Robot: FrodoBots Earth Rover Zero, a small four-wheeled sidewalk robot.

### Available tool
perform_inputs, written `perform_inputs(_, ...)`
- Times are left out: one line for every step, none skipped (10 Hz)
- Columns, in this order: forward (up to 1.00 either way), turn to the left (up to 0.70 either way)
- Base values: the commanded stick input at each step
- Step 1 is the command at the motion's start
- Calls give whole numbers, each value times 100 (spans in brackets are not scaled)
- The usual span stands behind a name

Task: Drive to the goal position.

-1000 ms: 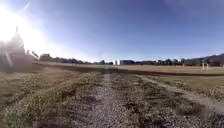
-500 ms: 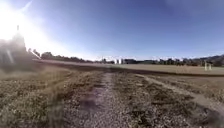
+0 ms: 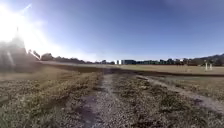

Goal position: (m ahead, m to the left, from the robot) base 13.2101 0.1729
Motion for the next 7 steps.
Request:
perform_inputs(50, 0)
perform_inputs(50, 0)
perform_inputs(50, 0)
perform_inputs(50, 0)
perform_inputs(50, 0)
perform_inputs(50, 0)
perform_inputs(50, 0)
